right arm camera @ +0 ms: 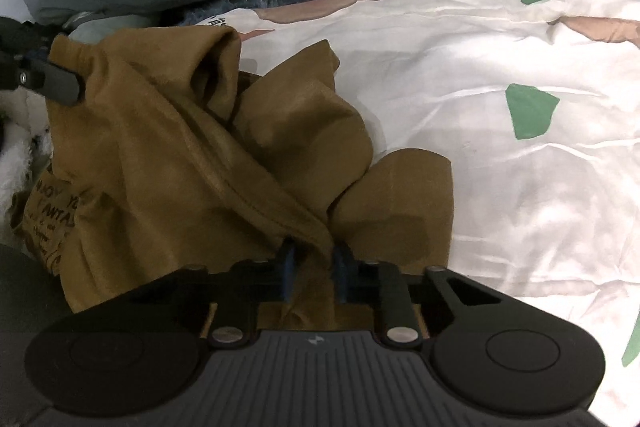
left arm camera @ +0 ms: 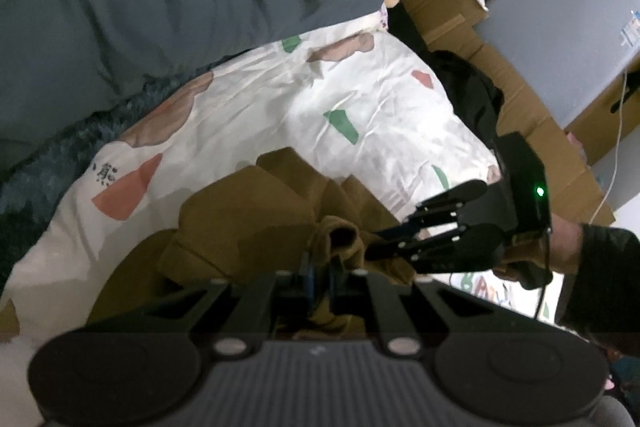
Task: Fold clothes
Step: 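Lift the brown garment with both grippers, spreading it between them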
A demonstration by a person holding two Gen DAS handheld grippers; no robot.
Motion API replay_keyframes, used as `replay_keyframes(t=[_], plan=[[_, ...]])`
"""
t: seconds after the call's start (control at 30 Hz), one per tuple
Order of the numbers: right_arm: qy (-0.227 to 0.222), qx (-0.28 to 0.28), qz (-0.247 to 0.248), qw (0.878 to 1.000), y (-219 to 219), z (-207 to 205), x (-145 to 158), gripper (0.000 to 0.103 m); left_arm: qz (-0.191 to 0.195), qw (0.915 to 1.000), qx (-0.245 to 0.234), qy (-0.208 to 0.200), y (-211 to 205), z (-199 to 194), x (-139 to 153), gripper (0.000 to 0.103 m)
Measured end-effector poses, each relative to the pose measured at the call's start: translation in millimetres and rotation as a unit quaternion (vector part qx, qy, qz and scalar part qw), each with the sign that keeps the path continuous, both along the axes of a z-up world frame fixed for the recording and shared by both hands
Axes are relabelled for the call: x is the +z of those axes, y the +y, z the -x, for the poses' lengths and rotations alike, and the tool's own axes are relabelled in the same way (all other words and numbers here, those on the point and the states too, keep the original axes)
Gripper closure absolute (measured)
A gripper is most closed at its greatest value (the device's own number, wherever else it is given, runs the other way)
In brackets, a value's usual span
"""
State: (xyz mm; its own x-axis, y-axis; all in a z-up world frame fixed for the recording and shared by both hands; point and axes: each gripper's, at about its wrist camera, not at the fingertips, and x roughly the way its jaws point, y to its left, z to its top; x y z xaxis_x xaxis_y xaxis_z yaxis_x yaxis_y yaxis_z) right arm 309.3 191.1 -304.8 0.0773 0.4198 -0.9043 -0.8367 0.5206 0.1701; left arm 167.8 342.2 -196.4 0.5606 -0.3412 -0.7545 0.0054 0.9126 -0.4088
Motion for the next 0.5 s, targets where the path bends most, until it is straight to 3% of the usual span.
replay_keyframes(t=[0.23,0.5], plan=[[-0.030,-0.052,-0.027,0.998,-38,13,42,0.097,-0.007,0.9998,-0.011,-0.017,-15,-4,24,0.096],[-0.064,-0.138,-0.066,0.986,-106,38,96,0.098,-0.013,0.9977,-0.051,-0.043,-53,-14,61,0.096]])
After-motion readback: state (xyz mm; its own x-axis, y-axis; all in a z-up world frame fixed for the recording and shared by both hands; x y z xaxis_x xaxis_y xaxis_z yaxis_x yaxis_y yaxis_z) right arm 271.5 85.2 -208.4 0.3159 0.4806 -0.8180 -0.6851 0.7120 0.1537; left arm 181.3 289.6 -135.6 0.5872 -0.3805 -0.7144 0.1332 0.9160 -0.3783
